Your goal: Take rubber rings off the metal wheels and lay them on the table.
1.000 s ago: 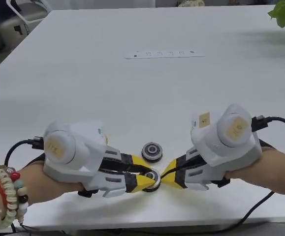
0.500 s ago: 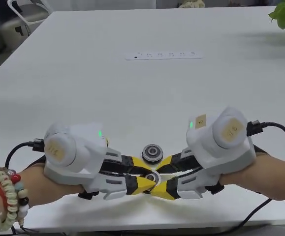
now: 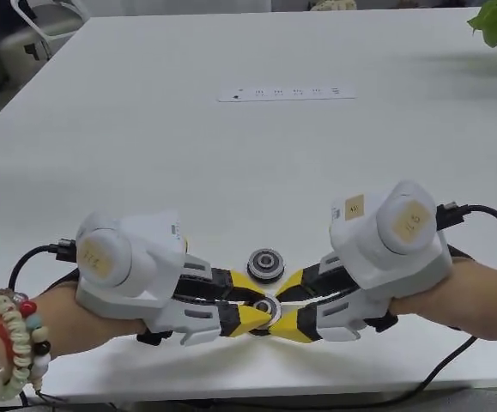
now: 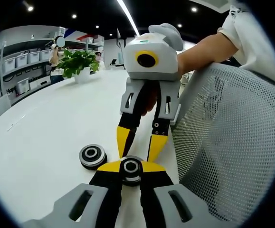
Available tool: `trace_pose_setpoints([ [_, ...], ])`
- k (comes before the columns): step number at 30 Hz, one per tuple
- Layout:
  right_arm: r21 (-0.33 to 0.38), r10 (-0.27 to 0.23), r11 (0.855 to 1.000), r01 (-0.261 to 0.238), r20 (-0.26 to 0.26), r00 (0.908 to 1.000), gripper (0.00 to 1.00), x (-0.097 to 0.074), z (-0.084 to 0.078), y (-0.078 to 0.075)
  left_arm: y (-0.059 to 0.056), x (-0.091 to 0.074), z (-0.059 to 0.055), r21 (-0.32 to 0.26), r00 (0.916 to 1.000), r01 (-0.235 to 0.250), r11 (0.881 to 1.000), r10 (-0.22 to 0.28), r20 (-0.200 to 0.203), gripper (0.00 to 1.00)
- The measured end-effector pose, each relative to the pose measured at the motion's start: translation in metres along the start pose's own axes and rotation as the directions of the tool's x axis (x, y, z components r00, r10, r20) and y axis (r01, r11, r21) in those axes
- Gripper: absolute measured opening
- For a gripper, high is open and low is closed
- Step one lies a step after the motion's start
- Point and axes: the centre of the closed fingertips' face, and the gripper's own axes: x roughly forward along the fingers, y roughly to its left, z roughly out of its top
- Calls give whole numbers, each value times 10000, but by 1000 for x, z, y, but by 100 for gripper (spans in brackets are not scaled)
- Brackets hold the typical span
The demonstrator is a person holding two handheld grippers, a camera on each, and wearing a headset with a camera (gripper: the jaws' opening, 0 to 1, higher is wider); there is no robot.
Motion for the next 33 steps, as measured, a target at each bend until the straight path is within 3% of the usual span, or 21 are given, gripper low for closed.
trace_pose_setpoints([
  [2,-250,-49,9997,42,-246,9997,11,-2,-5,-1,0,0,0,-15,10000,-3,10000,3,-1,8],
  [3,-363,-72,9993,60,-319,9995,3,-4,-7,-2,1,-1,0,-17,10000,-22,10000,22,5,8],
  [4,129,-93,9999,94,-113,9999,0,-2,-7,-1,1,-1,0,-83,10000,-12,10000,12,35,8],
  [8,-73,-159,9998,158,-217,9996,0,-1,-7,-2,0,-1,0,-38,10000,-32,10000,32,17,8],
  [10,289,-143,9995,149,-184,9997,0,-1,-8,-3,0,-1,0,-39,10000,-42,10000,42,21,8],
  [14,211,59,9998,-56,-136,9999,9,-4,-5,-2,0,-1,0,-29,10000,-86,10000,86,38,8],
  [17,156,35,9999,-34,-76,10000,10,-11,-10,-8,0,-1,0,-134,9998,-106,9999,109,195,8],
  [22,410,64,9991,-96,782,9969,13,-18,-4,-11,0,-1,0,-259,9990,-114,9996,125,429,8],
  [33,51,537,9985,-550,1457,9879,20,-7,3,-7,0,-2,0,-250,9941,262,9993,-234,1060,8],
])
